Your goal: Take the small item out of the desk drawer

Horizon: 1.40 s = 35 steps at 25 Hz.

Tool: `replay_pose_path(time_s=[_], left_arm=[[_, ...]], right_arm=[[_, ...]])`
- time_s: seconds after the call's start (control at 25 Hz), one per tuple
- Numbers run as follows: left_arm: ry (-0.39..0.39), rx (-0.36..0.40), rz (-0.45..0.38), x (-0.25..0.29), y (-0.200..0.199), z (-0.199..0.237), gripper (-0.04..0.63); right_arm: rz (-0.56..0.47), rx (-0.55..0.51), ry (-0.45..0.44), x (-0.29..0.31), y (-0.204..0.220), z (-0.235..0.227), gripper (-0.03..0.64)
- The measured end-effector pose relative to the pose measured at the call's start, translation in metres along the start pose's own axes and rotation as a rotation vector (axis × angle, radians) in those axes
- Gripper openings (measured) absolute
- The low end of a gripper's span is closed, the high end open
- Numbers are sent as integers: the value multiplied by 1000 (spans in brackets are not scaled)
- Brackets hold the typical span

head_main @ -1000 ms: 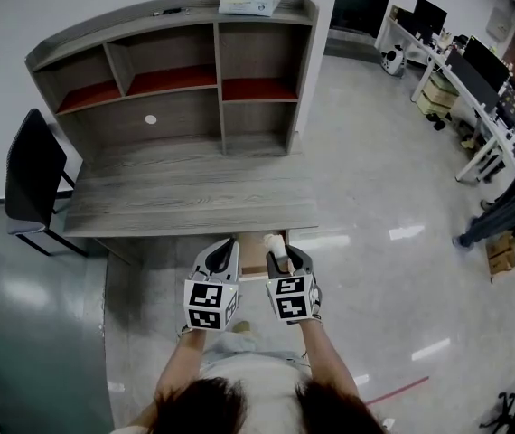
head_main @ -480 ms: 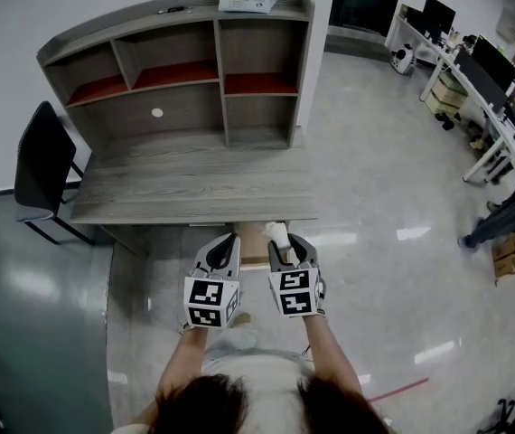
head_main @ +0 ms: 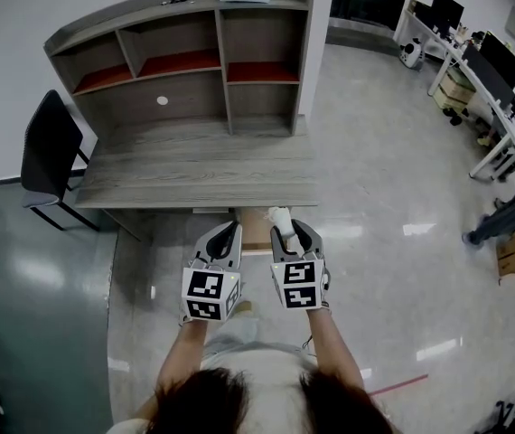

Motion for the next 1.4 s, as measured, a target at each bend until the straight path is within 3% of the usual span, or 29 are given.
replay_pose_path(time_s=[1.4], left_arm=[[-44, 32, -63, -102, -3, -93, 14]], right_arm=[[-204, -60, 8, -149, 1, 12, 175]])
Point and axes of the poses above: the fingertips, and each gripper's own axes: x forward along the fingers, z to its left, y out of its underside, the point moved 5 cm from there along -x, backward along the fingers, and after that the axes turned 6 degrees about -y, right-handed, at the moved point
